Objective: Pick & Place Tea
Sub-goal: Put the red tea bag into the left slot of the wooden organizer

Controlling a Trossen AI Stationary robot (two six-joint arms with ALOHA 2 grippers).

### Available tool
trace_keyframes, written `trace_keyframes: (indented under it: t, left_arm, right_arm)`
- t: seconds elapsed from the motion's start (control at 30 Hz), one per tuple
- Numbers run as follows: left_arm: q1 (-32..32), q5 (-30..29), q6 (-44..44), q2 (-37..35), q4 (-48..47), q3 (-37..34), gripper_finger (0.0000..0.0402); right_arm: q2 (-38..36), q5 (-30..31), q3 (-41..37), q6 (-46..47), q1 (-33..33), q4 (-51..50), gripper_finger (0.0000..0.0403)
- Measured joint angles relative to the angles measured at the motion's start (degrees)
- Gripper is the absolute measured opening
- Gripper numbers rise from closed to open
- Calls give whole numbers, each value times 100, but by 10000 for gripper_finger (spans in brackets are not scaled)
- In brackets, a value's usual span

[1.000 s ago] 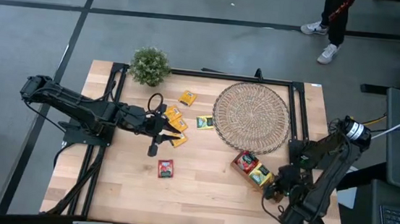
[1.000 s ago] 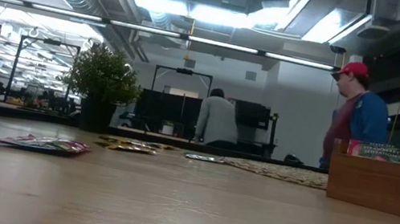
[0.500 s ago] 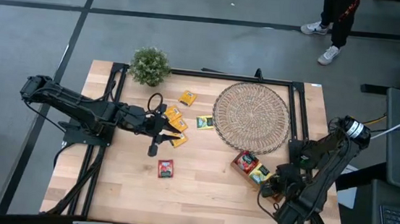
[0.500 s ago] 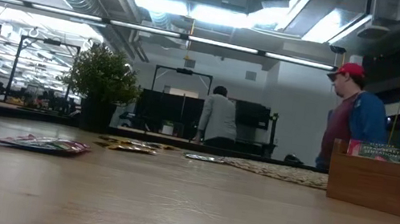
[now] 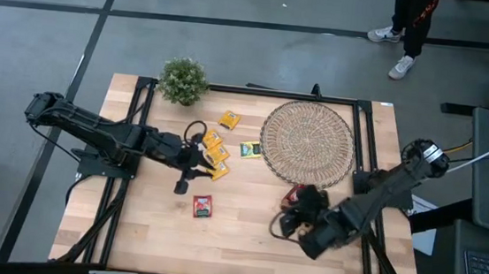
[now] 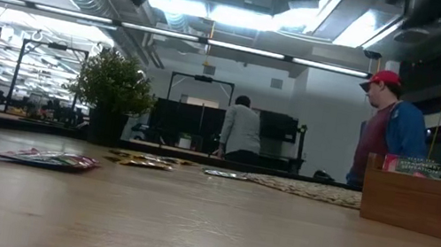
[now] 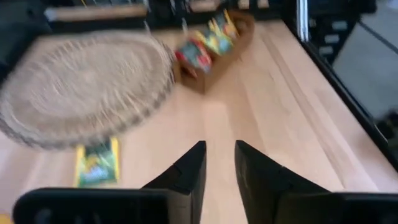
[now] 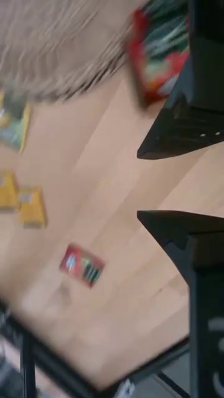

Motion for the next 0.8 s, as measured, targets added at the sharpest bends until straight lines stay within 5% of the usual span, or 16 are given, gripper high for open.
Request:
trace_keyframes:
  t: [0.17, 0.37, 0.8]
  left_arm:
    - [-102, 608, -83, 0, -877, 0, 76]
    - [-507, 434, -470, 0, -1562, -2, 68]
    - [-1241, -570, -828, 485, -933, -738, 37]
  right_arm:
    - [104, -123, -11, -1634, -509, 1249, 145]
    - [537, -426, -15, -2970, -941, 2619, 137]
    - [1626, -1402, -22, -3560, -1425, 4060, 45]
